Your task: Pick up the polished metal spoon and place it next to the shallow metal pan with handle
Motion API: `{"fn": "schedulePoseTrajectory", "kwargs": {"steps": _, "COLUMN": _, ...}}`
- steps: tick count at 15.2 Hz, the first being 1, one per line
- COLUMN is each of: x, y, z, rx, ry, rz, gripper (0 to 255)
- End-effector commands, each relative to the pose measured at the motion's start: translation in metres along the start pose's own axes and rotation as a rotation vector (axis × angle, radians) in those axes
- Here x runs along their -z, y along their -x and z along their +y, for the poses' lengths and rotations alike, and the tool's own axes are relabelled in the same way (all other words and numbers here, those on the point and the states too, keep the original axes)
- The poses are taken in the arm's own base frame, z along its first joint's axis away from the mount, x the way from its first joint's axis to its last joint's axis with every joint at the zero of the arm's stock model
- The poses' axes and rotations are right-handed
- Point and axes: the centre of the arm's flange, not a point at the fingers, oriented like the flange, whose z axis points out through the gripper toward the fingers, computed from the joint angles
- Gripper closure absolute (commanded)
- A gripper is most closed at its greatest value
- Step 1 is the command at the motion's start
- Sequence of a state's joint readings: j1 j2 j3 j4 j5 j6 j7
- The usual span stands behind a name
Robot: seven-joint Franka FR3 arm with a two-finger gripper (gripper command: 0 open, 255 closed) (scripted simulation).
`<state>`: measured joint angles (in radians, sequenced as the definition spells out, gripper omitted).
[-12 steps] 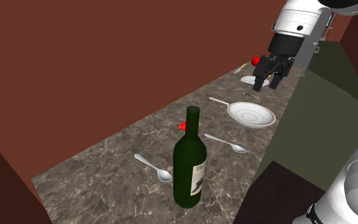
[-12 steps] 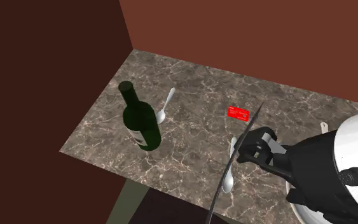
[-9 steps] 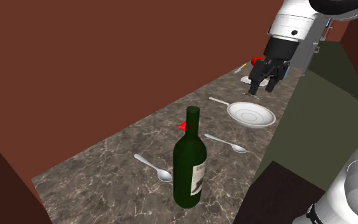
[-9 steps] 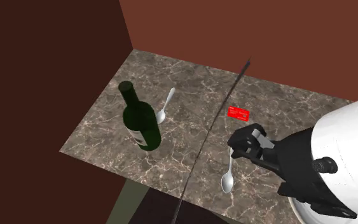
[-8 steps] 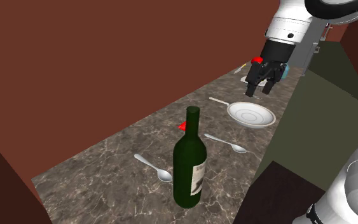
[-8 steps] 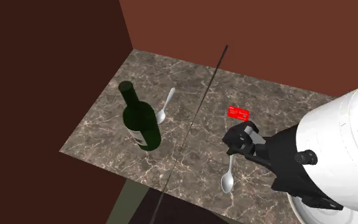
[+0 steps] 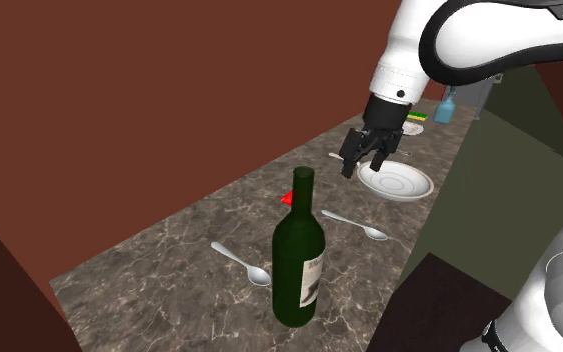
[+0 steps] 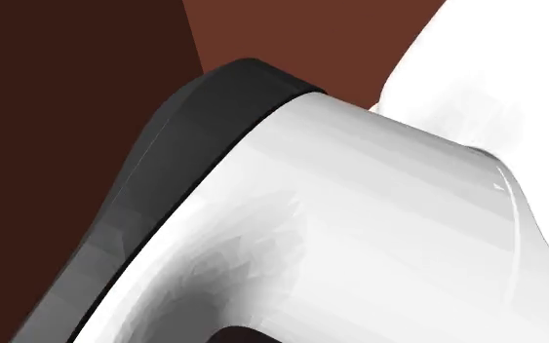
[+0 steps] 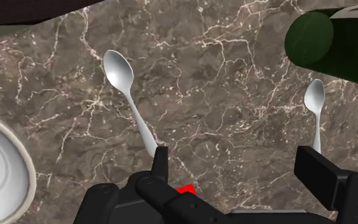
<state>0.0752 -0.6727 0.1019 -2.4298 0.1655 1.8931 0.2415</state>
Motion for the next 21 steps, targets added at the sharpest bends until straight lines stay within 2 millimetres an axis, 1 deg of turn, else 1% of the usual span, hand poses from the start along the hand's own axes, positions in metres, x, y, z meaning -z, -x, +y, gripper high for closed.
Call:
{"fn": "schedulePoseTrajectory", "kwargs": {"steps": 1, "x": -0.02, "y": -0.004, "z": -0.021, "rx": 0.009, "ry": -0.002, "rz": 0.01, "gripper": 0}}
{"fn": "schedulePoseTrajectory", "kwargs": {"steps": 21, "x": -0.192, "y": -0.061, "z": -0.207, "rx": 0.095, "ry": -0.01, "rz": 0.095, "gripper": 0}}
